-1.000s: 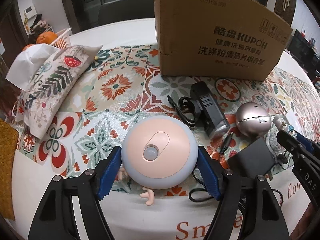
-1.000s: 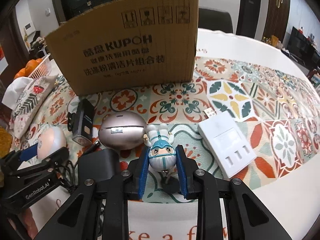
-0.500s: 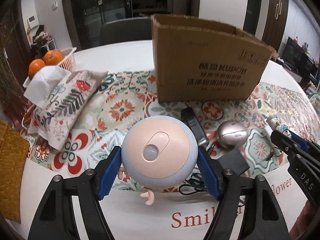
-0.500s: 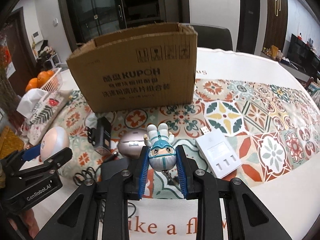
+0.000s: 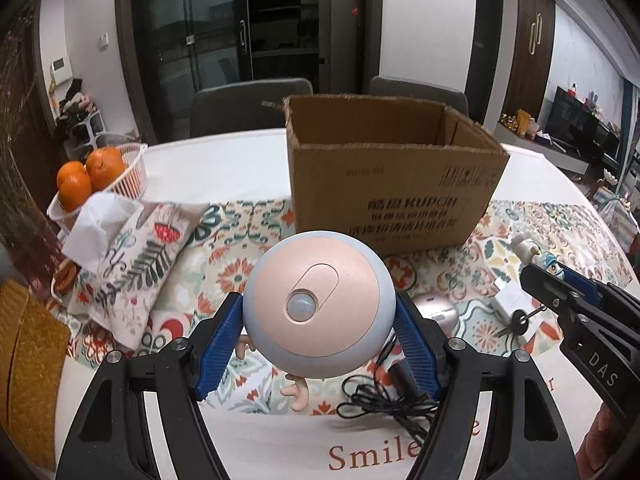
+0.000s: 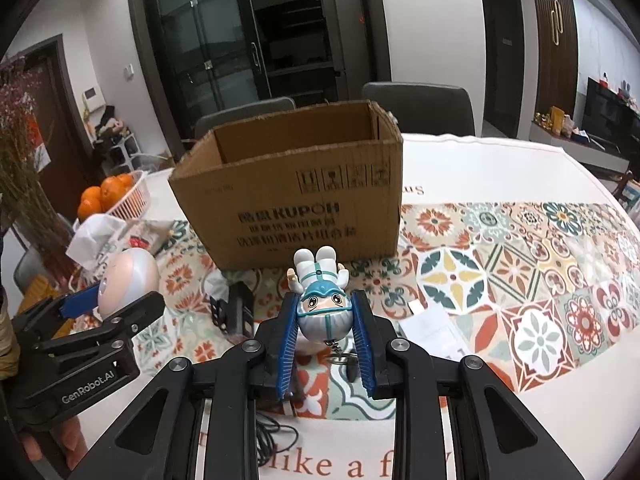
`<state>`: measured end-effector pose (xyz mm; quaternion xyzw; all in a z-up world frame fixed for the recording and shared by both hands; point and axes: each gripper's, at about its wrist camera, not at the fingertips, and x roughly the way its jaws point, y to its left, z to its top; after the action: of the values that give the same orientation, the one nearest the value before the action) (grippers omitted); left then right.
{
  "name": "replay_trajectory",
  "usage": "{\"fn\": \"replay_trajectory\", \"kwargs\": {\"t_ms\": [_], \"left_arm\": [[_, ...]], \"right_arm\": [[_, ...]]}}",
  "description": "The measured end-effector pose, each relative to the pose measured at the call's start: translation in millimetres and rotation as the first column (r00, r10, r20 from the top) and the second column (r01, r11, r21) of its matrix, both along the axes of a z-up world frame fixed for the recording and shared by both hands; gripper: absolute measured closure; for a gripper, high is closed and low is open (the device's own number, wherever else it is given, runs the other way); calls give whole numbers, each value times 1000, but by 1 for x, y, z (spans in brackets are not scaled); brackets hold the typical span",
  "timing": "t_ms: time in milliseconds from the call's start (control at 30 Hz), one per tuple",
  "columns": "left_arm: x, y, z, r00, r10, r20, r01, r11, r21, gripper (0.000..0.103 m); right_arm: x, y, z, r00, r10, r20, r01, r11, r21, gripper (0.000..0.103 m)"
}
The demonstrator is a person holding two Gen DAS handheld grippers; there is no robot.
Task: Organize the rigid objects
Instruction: 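Carry lamp and figurine into the cardboard box and open both tools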
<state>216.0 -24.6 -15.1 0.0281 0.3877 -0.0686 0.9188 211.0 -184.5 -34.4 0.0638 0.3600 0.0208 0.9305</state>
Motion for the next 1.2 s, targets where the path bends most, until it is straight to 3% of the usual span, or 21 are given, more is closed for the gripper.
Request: {"fn": "replay_trajectory", "kwargs": {"t_ms": [500, 867, 1200], "left_arm": [[22, -10, 47, 994, -38, 106, 37, 999, 12, 29], [54, -17, 68, 992, -51, 112, 53, 999, -9, 29], [85, -29, 87, 990, -79, 113, 77, 997, 17, 29]], "right_arm": [[21, -4, 38, 995, 13, 96, -17, 999, 35, 75], [44, -3, 64, 988, 33, 152, -36, 999, 14, 75], [80, -10, 77, 989, 53, 138, -58, 998, 31, 75]]}}
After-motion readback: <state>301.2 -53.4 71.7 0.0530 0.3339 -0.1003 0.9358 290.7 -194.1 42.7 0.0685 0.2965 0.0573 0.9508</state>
